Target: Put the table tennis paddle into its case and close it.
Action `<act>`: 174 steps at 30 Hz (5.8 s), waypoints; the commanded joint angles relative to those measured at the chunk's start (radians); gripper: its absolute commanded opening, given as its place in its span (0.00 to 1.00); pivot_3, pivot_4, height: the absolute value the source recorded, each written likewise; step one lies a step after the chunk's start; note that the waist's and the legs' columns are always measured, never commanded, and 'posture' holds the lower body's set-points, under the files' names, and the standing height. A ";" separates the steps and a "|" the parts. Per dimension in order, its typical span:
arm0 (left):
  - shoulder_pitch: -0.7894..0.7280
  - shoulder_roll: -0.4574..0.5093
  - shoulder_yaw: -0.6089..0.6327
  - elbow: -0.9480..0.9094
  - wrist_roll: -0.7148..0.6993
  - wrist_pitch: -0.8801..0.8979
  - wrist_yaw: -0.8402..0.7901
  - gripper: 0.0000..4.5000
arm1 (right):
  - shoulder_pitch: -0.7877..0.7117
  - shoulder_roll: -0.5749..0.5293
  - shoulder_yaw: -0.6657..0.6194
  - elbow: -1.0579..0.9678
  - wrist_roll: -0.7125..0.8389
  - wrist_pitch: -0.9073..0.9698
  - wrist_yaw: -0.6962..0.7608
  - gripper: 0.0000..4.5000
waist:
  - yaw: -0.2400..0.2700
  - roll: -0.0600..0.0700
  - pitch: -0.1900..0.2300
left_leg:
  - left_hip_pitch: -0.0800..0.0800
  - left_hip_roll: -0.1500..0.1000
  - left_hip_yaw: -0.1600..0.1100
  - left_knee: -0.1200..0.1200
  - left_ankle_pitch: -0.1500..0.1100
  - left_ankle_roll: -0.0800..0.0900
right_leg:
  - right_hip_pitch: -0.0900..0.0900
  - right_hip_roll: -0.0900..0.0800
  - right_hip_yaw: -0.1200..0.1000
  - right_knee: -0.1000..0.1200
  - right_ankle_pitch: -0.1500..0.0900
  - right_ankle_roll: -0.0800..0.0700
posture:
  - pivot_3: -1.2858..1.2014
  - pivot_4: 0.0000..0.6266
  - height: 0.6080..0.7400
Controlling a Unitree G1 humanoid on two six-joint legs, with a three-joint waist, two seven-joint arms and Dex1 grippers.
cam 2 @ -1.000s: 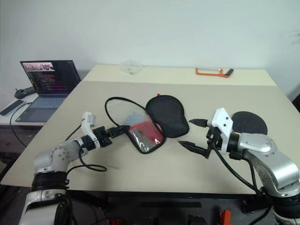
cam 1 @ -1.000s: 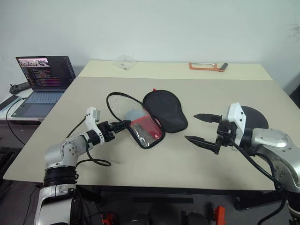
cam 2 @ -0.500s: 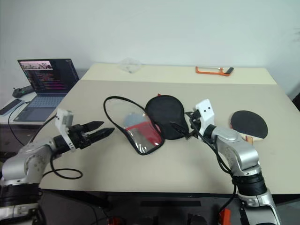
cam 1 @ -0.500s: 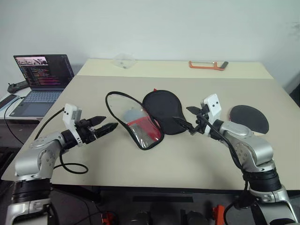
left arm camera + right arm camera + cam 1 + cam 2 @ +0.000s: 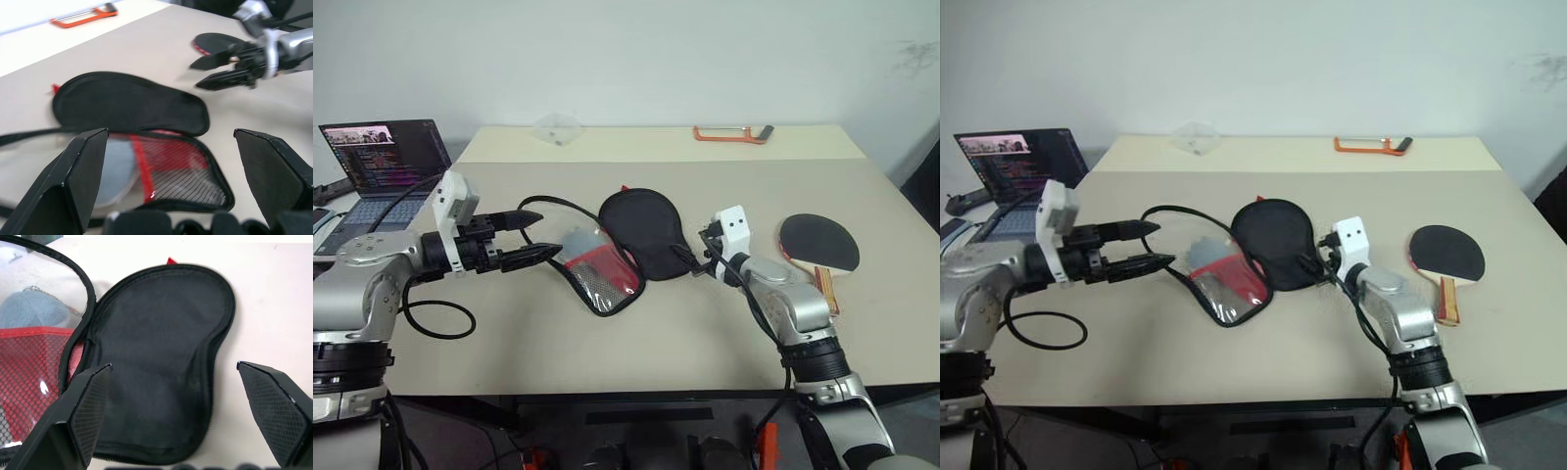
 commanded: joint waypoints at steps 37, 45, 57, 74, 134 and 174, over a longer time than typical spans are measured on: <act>-0.033 -0.123 -0.124 -0.173 -0.034 0.048 -0.038 1.00 | -0.210 0.214 -0.198 0.251 0.003 0.018 -0.147 0.01 | -0.023 0.000 0.000 | 0.000 0.001 0.001 0.001 0.002 -0.002 | -0.005 0.001 0.003 0.006 0.000 -0.001 | 0.52 0.24 1.00; -0.067 -0.162 -0.181 -0.194 -0.063 0.074 -0.076 1.00 | -0.196 0.217 -0.367 0.138 0.083 0.106 -0.346 0.01 | -0.020 0.000 0.000 | -0.001 0.000 0.002 0.001 0.002 -0.002 | -0.005 0.000 0.003 0.006 0.000 -0.001 | 0.52 0.24 1.00; -0.142 -0.199 -0.253 -0.127 -0.032 0.042 -0.143 1.00 | -0.041 0.258 -0.412 -0.159 0.115 0.217 -0.531 0.01 | -0.023 0.000 0.000 | 0.000 0.001 0.010 0.000 0.002 -0.001 | -0.008 0.001 0.012 0.010 0.000 -0.001 | 0.52 0.24 1.00; -0.130 -0.213 -0.264 -0.127 -0.021 0.031 -0.152 1.00 | 0.055 0.238 -0.404 -0.315 0.139 0.374 -0.560 0.01 | -0.020 0.000 0.000 | 0.009 0.000 0.018 0.000 0.001 0.005 | -0.007 0.002 0.022 0.020 0.000 0.000 | 0.52 0.24 1.00; -0.205 -0.330 -0.341 -0.094 0.112 -0.122 -0.150 1.00 | 0.099 -0.286 -0.359 0.052 -0.015 0.324 -0.227 0.65 | -0.007 -0.004 -0.001 | 0.014 0.001 0.020 0.000 0.001 0.006 | 0.000 0.002 0.021 0.015 0.000 0.000 | 0.52 0.24 1.00; -0.100 -0.179 -0.192 0.047 0.196 -0.291 -0.049 1.00 | -0.113 0.147 -0.198 0.061 -0.077 0.227 -0.407 0.25 | -0.012 -0.003 0.001 | 0.007 0.005 0.022 -0.001 0.003 0.002 | -0.009 0.006 0.023 0.015 0.000 0.000 | 0.52 0.24 1.00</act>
